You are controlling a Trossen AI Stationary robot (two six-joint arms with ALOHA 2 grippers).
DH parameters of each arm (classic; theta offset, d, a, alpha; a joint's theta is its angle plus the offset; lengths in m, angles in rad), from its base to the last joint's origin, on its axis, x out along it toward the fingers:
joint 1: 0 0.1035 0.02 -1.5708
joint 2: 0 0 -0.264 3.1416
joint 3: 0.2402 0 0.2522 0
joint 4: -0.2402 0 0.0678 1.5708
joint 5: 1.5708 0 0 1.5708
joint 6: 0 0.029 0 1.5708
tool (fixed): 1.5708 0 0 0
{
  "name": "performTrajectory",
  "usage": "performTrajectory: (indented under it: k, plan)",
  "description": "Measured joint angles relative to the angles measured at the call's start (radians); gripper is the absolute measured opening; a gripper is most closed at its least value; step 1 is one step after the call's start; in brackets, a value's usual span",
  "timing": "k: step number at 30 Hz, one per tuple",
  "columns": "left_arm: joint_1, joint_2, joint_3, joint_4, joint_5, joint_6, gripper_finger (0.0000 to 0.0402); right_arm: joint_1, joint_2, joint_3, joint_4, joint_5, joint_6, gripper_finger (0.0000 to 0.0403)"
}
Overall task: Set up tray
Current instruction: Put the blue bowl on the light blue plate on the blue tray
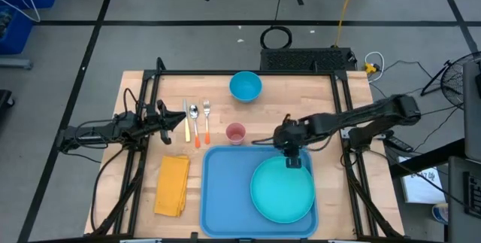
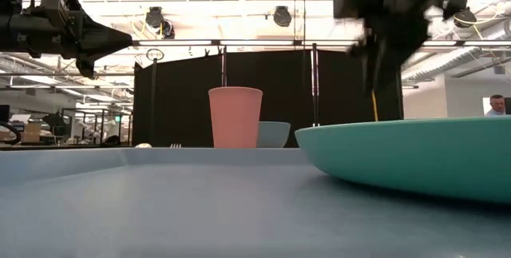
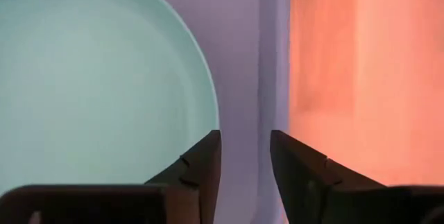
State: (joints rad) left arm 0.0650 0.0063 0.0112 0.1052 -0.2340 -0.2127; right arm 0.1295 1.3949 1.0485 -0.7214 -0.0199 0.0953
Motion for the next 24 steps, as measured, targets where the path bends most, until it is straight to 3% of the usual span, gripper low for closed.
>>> performTrajectory:
  k: [5, 8, 13, 16, 20, 24]
  plan:
    - [0.000, 0.000, 0.000, 0.000, 0.002, -0.001, 0.0047, 0.029, -0.225, -0.065, 0.176, -0.007, -0.117, 0.0068]
    - [-0.001, 0.000, 0.000, 0.000, 0.006, -0.002, 0.0047, 0.036, -0.383, -0.217, 0.411, -0.009, -0.161, 0.0015]
    - [0.000, 0.000, 0.000, 0.061, 0.015, 0.012, 0.0047, -0.003, -0.622, -0.530, 0.815, 0.049, -0.192, 0.0010]
    - [0.000, 0.000, 0.001, 0.138, 0.016, -0.012, 0.0047, -0.055, -0.730, -0.650, 0.876, 0.100, -0.154, 0.0002]
    - [0.001, 0.045, 0.011, 0.107, 0.005, -0.062, 0.0046, -0.114, -0.829, -0.742, 0.910, 0.154, -0.122, 0.0001]
    - [0.028, 0.219, 0.075, 0.115, -0.136, -0.103, 0.0030, -0.167, -0.874, -0.777, 0.911, 0.096, -0.150, 0.0001]
